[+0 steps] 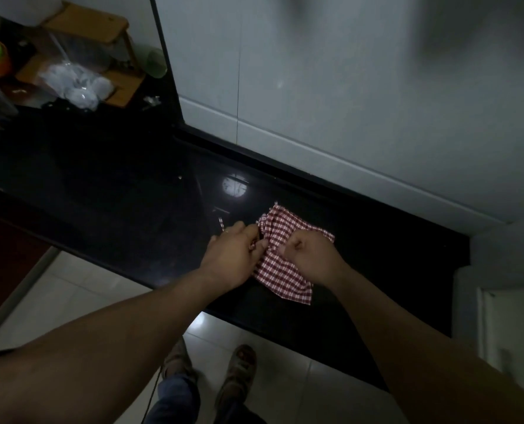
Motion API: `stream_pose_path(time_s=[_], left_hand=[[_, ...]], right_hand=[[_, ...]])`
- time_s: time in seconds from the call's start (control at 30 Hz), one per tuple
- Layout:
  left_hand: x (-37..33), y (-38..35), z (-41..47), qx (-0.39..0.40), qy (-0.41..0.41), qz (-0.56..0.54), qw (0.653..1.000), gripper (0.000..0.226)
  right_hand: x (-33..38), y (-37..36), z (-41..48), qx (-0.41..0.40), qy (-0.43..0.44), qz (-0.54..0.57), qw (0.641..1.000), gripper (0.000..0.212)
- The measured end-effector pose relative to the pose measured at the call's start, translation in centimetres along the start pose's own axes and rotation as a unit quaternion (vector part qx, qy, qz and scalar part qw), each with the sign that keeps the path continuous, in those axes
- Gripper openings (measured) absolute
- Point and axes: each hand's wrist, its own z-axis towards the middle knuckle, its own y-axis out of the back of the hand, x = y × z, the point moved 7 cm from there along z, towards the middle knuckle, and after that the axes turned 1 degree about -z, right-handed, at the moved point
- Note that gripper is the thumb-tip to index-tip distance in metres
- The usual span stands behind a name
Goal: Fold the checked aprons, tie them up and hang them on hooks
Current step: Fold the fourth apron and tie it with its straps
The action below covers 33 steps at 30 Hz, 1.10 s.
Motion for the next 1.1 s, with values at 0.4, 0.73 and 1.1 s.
stream_pose_path(time_s=[0.4, 0.73, 1.1], left_hand=[[-0.5, -0.6, 0.3, -0.01, -0.016, 0.063, 0.998, 0.033], [-0.6, -0.8, 0.7, -0.004, -0.007, 0.037, 0.999, 0.031], [-0.1, -0.7, 0.6, 0.0, -0.016, -0.004, 1.0, 0.027]], right_hand=[[-0.5, -0.5, 0.4, 0.073, -0.079, 0.178, 0.978, 0.042], [-1.8, 0.0, 1.0, 0.068, -0.092, 0.19, 0.975, 0.026], [-2.5, 0.1, 0.8, 0.03, -0.078, 0.169, 0.982, 0.037]])
